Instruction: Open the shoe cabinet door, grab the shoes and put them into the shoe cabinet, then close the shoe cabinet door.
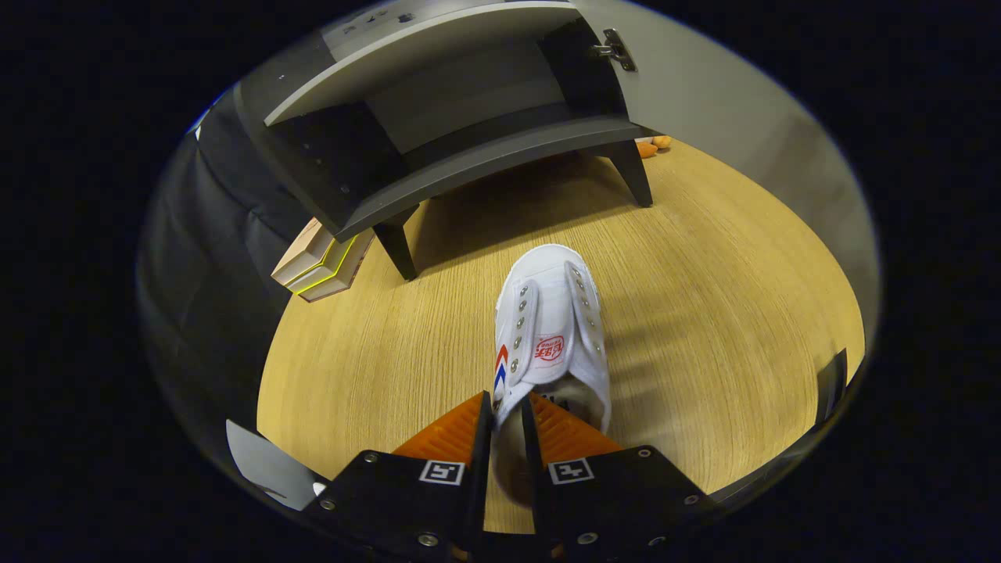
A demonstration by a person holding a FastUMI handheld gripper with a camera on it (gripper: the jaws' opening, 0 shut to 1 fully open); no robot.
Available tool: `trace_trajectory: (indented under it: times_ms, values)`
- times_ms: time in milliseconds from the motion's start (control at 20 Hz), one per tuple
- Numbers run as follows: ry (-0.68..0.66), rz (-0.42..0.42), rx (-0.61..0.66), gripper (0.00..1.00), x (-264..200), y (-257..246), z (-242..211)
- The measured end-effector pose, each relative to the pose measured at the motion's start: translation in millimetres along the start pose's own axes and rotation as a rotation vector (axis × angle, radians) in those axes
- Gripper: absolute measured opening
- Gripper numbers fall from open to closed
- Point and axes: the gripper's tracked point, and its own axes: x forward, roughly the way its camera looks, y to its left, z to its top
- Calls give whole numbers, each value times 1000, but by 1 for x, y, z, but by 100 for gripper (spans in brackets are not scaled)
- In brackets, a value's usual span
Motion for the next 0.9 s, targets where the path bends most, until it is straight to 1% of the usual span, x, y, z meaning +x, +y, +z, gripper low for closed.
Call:
trace_trajectory:
  times_ms: [100,200,250,350,550,900]
  values:
    - [-2,-12,-4,25,8,0,0]
    - [-3,-21,-16,13,10,3,1]
    - [-5,-27,-20,5,8,4,1]
    - [-16,-33,-17,0,6,4,5]
    - [-50,-46,-6,0,-7,1,28]
    - [-115,-71,-86,0,-55,18,51]
